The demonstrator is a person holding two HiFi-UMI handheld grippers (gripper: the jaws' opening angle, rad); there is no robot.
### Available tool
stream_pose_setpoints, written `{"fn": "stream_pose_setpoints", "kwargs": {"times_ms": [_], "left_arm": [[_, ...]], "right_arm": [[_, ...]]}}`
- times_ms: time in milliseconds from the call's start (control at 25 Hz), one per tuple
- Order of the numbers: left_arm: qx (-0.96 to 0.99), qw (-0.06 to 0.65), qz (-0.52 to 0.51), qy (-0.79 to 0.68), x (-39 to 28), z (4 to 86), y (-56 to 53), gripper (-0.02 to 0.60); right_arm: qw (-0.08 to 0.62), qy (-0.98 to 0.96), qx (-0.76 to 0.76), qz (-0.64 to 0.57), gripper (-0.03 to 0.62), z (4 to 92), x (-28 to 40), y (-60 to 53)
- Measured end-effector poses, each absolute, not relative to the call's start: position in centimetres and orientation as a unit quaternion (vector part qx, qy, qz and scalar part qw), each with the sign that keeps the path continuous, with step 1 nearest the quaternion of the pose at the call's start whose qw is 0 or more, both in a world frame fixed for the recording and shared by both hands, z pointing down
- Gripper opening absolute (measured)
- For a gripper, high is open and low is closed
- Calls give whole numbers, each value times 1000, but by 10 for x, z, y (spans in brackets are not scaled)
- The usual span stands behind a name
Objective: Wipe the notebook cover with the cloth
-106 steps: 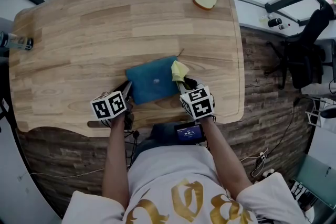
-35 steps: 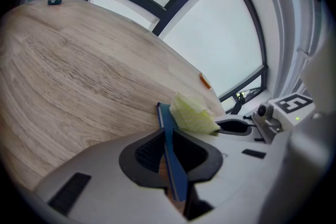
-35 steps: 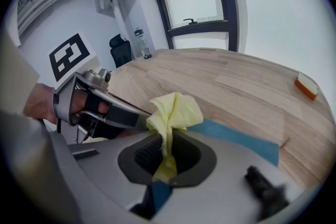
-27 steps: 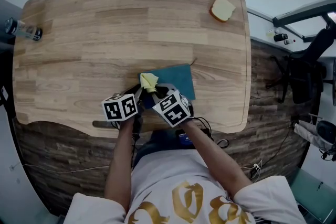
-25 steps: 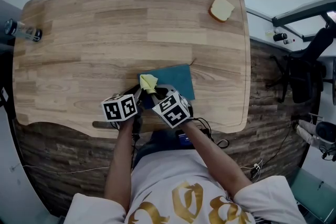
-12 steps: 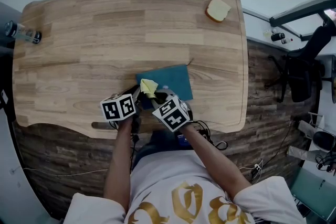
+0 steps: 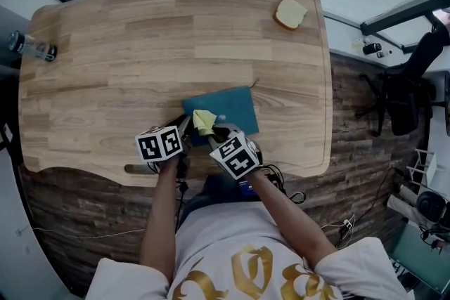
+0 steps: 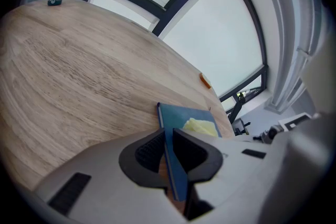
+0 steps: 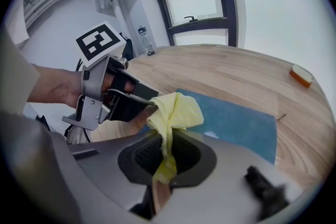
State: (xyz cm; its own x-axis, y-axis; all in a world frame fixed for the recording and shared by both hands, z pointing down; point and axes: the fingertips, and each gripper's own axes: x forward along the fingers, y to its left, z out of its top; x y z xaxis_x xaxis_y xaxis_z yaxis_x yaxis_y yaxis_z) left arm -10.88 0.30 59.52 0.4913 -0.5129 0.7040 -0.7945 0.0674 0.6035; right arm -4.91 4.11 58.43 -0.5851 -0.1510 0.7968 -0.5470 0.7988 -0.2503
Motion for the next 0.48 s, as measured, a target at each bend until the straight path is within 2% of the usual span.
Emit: {"fn": "stream_pose_setpoints", "kwargs": {"times_ms": [480], "left_arm": [[672, 542, 129, -488, -110, 591, 0, 57]], "right_arm": [[406, -847, 237, 247, 38, 586, -23, 34]]}}
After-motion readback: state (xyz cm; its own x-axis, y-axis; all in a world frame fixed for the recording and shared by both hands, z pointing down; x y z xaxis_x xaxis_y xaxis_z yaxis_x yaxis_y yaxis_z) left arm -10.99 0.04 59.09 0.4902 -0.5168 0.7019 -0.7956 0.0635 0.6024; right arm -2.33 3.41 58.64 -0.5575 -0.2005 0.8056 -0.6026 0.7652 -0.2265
